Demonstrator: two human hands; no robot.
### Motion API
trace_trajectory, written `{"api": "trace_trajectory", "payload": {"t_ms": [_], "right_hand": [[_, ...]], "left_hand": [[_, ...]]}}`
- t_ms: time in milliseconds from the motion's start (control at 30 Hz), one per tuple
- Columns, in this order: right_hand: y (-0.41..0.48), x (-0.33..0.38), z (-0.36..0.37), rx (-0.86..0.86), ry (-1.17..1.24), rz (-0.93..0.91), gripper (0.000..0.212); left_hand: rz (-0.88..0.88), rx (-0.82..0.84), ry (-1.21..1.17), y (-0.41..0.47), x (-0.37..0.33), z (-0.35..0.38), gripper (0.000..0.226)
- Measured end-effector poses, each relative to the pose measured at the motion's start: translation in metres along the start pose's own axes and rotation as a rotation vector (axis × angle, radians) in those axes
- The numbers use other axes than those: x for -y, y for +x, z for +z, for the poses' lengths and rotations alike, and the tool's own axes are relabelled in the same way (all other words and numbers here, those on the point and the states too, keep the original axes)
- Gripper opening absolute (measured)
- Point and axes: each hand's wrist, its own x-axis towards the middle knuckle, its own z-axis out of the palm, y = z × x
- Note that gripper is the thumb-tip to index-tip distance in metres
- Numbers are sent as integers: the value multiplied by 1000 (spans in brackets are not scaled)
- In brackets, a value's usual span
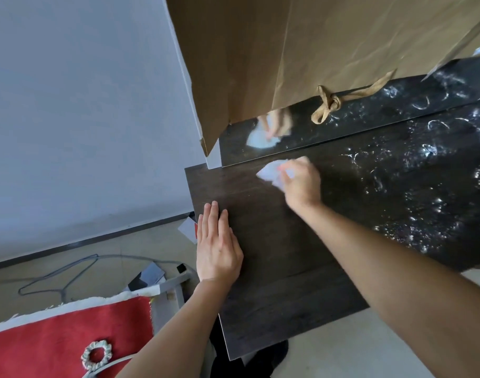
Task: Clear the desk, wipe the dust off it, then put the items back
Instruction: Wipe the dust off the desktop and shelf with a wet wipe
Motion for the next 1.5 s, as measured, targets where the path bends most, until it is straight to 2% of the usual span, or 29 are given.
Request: {"api": "trace_trajectory", "payload": {"t_ms": [67, 133, 200, 267, 333, 400, 467, 500, 567, 667, 700, 733, 867, 1000, 1100, 1200, 1300, 1400, 1433, 1500], "right_hand": [[-35, 1, 4, 162, 12, -246, 11], [-44, -11, -10, 202, 14, -292, 13], [-26, -21, -20, 79, -27, -159, 18], [2, -23, -17, -53, -88, 77, 19], [15, -11, -8, -124, -110, 210, 18], [8, 1, -2, -80, -85, 139, 15], [-13, -1, -4, 70, -62, -31, 12], [-16, -6, -10, 111, -62, -59, 11], [0, -19, -29, 52, -102, 34, 12], [33, -27, -39, -61, -153, 302, 17], [33, -18, -33, -61, -149, 310, 18], [27, -4, -24, -43, -134, 264, 18], [-24, 27, 17, 158, -27, -114, 17], [-43, 30, 26, 163, -118, -316, 32], [-75, 33, 28, 339, -121, -543, 47], [-116, 2, 1, 444, -204, -660, 54], [-118, -34, -28, 325, -331, -568, 58], [-96, -28, -20, 181, -414, -267, 62], [-100, -18, -13, 161, -413, -235, 63], [-133, -6, 1, 148, -414, -330, 63]], "left_hand": [[-16, -12, -17, 0, 0, 0, 46], [-46, -16, -24, 0, -1, 0, 45], [-61, -3, -26, -1, -2, -1, 47], [-58, -2, -27, -1, -2, -1, 48], [-55, -6, -34, 0, -2, -2, 48], [-59, -8, -44, -1, -2, -3, 48], [-57, -12, -39, 0, -1, -2, 48], [-52, -18, -34, 1, -1, -2, 49], [-41, -23, -26, 1, -1, -1, 51], [-31, -32, -23, 1, 0, 0, 51], [-32, -35, -23, 2, 1, 1, 51], [-34, -35, -22, 2, 2, 2, 51], [-30, -18, -37, 2, 0, -2, 49], [-65, 13, -19, -5, 4, -7, 51], [-112, 34, -21, -18, 18, -12, 55], [-120, 79, -26, -27, 26, -21, 53], [-109, 143, 7, -27, 25, -33, 51], [-89, 168, 65, -27, 22, -39, 54], [-85, 167, 80, -26, 21, -40, 55], [-51, 168, 116, -24, 17, -43, 58]]}}
